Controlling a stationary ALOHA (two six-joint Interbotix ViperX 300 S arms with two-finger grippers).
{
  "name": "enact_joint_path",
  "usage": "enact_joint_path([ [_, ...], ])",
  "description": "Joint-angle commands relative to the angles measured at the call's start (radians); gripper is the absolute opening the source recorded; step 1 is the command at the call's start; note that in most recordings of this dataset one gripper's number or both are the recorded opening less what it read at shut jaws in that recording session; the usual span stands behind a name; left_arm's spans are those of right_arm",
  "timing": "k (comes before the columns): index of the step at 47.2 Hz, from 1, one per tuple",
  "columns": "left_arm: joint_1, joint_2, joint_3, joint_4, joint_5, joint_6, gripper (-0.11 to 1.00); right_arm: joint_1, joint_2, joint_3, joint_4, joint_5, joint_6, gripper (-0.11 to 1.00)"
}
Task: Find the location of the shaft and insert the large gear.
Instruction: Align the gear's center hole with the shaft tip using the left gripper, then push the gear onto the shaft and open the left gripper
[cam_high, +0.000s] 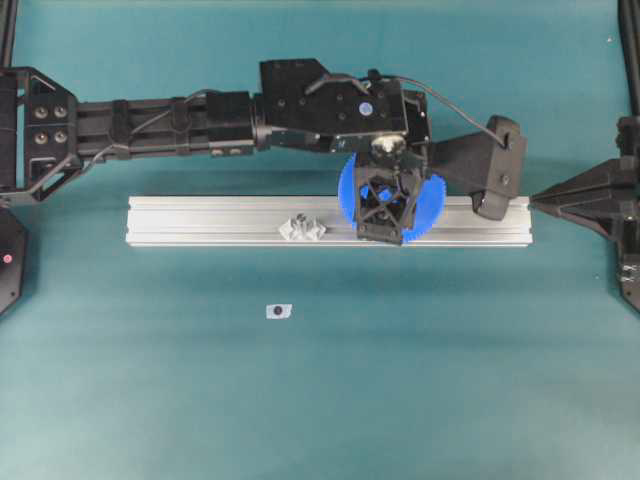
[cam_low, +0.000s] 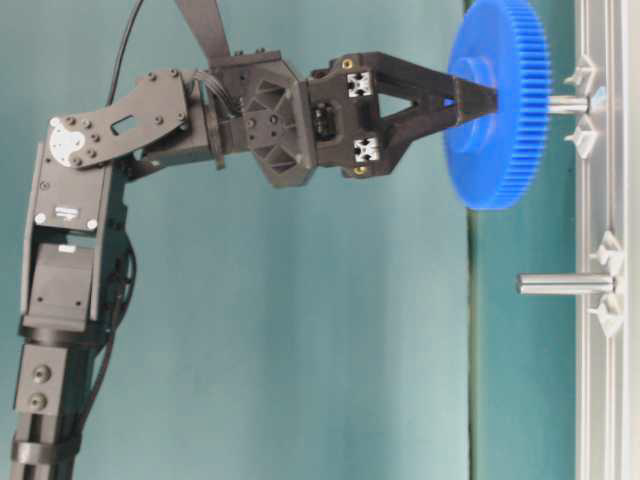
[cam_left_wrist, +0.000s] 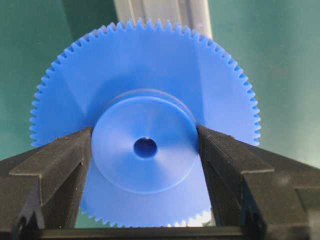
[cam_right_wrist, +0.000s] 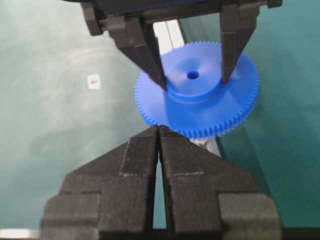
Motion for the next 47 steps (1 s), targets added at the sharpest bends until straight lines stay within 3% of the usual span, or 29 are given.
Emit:
enact_joint_path([
  [1,-0.014,-0.029,-0.008,-0.003,0.000,-0.005,0.70,-0.002,0.005,-0.009,0.000,-0.005,0.008,0.04],
  [47,0.048,-0.026,-0.015,-0.003,0.005,0.028,0.70,-0.002,0.003,-0.009,0.000,-0.005,0.008,0.04],
])
